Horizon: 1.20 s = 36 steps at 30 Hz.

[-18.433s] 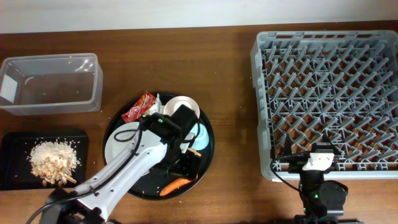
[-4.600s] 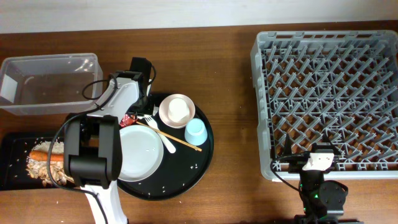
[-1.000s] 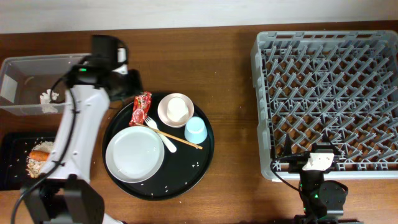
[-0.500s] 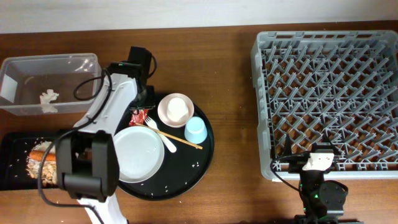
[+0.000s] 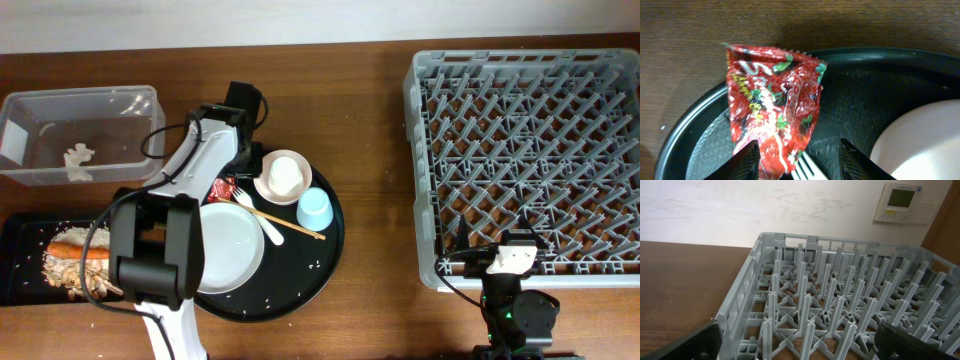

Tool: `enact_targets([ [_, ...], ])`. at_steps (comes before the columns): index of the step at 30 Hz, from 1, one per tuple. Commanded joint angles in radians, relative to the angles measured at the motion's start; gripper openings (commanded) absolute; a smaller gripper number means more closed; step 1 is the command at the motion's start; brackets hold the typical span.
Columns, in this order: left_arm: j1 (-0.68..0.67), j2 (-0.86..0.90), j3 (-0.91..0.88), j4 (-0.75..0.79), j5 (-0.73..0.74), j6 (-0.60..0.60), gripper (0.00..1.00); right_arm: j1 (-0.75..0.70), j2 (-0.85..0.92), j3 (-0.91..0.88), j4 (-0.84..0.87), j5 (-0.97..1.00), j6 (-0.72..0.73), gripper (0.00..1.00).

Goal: Sort waste into correct bins and load items into the dishwasher rack
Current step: 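Return the left gripper to the tray and grasp the red wrapper, then carry the red wrapper left and drop it into the clear bin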

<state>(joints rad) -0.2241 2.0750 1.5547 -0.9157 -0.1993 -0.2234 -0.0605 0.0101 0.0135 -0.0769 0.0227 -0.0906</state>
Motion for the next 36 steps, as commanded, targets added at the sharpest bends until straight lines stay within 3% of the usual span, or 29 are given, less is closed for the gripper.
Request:
enact_targets([
  [1,0.000,0.054,-0.004,0.015,-0.007,0.020,0.50,-0.007,-0.006,-0.008,-0.003,0.009,-0.006,0.99],
  [9,-0.002,0.070,-0.004,0.033,-0.097,0.020,0.49,-0.007,-0.006,-0.008,-0.003,0.009,-0.006,0.99],
  [14,-0.003,0.070,-0.004,0.043,-0.097,0.020,0.34,-0.007,-0.006,-0.008,-0.003,0.009,-0.006,0.99],
  [17,-0.003,0.070,-0.003,0.043,-0.097,0.020,0.10,-0.007,-0.006,-0.008,-0.003,0.009,-0.006,0.99],
  [19,-0.003,0.068,-0.001,0.040,-0.097,0.020,0.00,-0.007,-0.006,-0.008,-0.003,0.009,-0.006,0.98],
  [28,-0.003,-0.029,0.122,-0.055,-0.021,0.019,0.00,-0.007,-0.006,-0.008,-0.003,0.009,-0.006,0.99],
  [36,0.006,-0.256,0.130,-0.010,0.003,0.019,0.00,-0.007,-0.006,-0.008,-0.003,0.009,-0.006,0.99],
])
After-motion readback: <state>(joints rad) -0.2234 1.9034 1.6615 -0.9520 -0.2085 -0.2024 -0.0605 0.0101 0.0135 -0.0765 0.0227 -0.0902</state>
